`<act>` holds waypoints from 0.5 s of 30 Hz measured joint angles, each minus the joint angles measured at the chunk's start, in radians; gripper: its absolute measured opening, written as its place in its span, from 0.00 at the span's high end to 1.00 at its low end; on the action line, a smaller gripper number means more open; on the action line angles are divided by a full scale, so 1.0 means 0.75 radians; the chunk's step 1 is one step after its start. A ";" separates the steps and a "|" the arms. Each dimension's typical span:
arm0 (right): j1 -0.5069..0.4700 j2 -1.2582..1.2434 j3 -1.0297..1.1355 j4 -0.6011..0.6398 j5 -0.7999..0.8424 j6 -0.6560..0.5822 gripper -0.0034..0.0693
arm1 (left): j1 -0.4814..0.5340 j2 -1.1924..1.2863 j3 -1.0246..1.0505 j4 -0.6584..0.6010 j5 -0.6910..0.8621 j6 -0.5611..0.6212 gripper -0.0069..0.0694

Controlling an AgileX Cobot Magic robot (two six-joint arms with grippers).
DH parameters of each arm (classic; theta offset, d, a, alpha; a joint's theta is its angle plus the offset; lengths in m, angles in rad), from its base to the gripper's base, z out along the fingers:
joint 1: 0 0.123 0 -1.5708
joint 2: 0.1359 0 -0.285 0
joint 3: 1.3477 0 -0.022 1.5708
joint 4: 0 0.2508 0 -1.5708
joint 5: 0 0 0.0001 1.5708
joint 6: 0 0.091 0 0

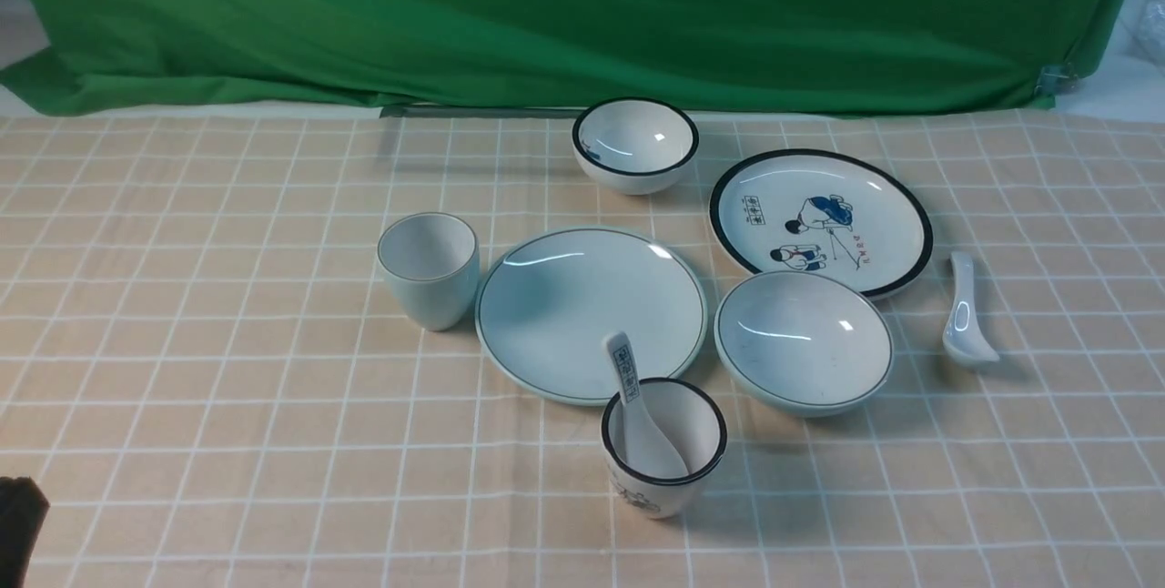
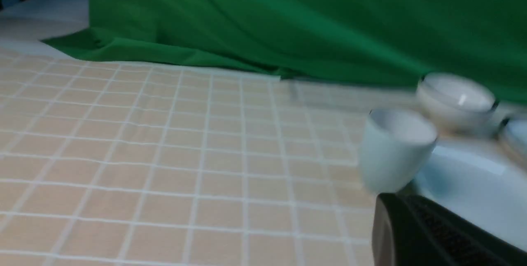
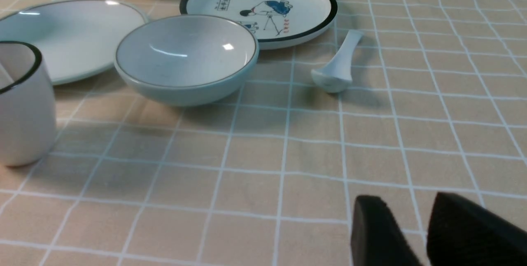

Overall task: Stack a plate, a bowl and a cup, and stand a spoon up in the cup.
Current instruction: Use the right arm to grab a blue rice bowl

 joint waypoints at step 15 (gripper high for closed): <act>0.000 0.000 0.000 0.000 0.000 0.000 0.63 | 0.000 0.205 -0.433 -0.284 0.270 0.004 0.90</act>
